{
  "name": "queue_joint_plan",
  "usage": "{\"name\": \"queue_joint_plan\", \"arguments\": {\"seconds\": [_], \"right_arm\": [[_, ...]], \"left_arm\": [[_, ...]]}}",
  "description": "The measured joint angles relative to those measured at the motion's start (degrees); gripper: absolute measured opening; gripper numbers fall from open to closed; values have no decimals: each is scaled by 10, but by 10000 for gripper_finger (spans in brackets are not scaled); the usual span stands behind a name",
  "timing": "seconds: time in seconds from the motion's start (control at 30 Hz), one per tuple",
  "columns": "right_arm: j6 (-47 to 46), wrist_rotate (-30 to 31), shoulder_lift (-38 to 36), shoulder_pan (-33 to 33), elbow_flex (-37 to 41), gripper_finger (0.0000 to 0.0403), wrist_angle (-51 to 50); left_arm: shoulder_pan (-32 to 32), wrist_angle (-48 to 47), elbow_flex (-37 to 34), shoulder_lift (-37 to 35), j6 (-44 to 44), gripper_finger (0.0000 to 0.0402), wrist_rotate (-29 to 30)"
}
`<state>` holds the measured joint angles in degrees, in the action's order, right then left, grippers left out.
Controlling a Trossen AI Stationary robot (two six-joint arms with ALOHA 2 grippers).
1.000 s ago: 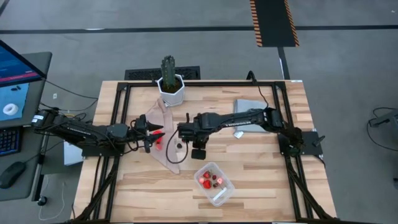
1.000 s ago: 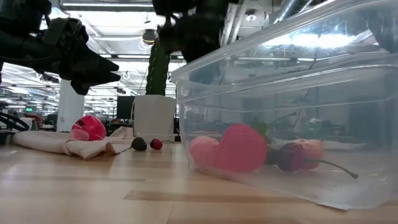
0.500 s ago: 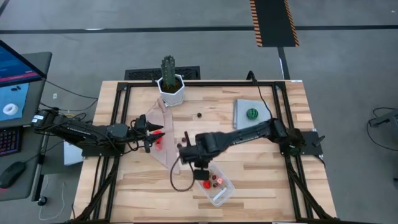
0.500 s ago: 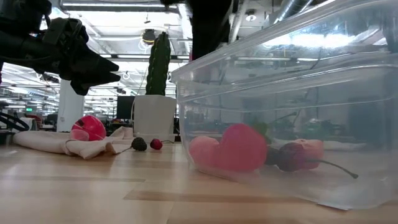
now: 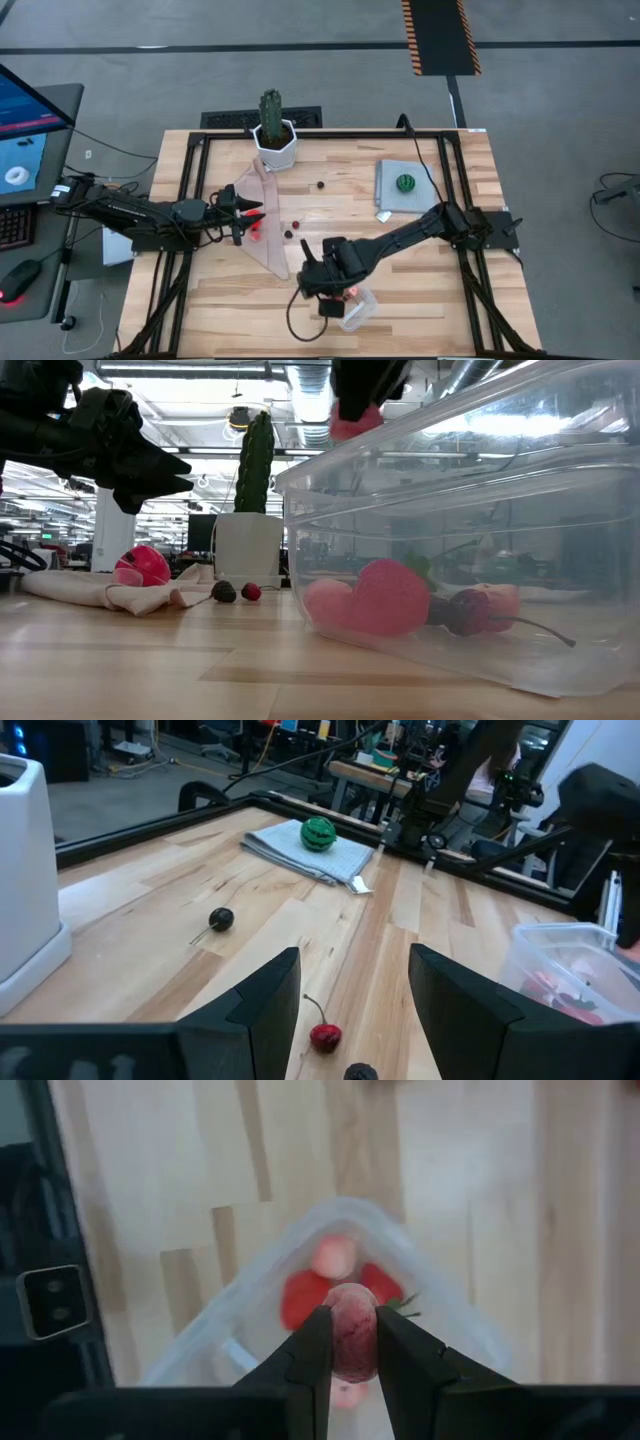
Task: Pick and placing Produce into tupperware
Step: Put the right peach into the transparent bin, then put the red cherry into the transparent bin
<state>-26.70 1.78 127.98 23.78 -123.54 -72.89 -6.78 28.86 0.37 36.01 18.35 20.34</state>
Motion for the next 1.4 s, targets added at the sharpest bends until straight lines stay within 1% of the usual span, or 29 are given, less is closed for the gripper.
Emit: {"name": "queue_joint_plan", "arguments": {"seconds": [0.13, 0.23, 0.33, 0.47, 0.57, 0.67, 0.77, 0.83, 0.93, 1.0, 1.07, 1.23, 1.4], "right_arm": [[-29, 0, 0, 9, 14, 96, 8], [-48, 0, 1, 9, 21, 113, 13], [-58, 4, 0, 8, 21, 147, 14], [-69, 32, 0, 9, 21, 207, 14], [-78, 43, 0, 10, 21, 245, 14], [-79, 45, 0, 9, 21, 267, 14], [-95, 57, 0, 6, 21, 274, 14], [-89, 69, 0, 6, 21, 275, 19], [-44, 114, -1, 18, 21, 275, 67], [-12, 127, -13, 28, 21, 275, 86], [15, 139, -32, 34, 21, 276, 113], [82, 207, -82, 35, 20, 276, 115], [144, 234, -152, 35, 34, 276, 133]], "left_arm": [[0, 0, 0, 0, 9, 178, 0], [0, 0, 0, 0, 14, 178, 0], [0, 0, 0, 0, 14, 178, 0], [0, -4, 0, 0, 14, 178, 0], [0, -14, 0, 0, 20, 178, 0], [0, -24, 0, 0, 28, 178, 0], [0, -30, 0, 0, 28, 178, 0], [0, -30, 0, 0, 27, 178, 0], [0, -30, 0, 0, 26, 178, 0], [0, -29, 0, 0, 22, 178, 0], [0, -29, 0, 0, 19, 178, 0], [0, -22, 0, 0, 9, 178, 0], [0, -26, 0, 0, 1, 178, 0]]}}
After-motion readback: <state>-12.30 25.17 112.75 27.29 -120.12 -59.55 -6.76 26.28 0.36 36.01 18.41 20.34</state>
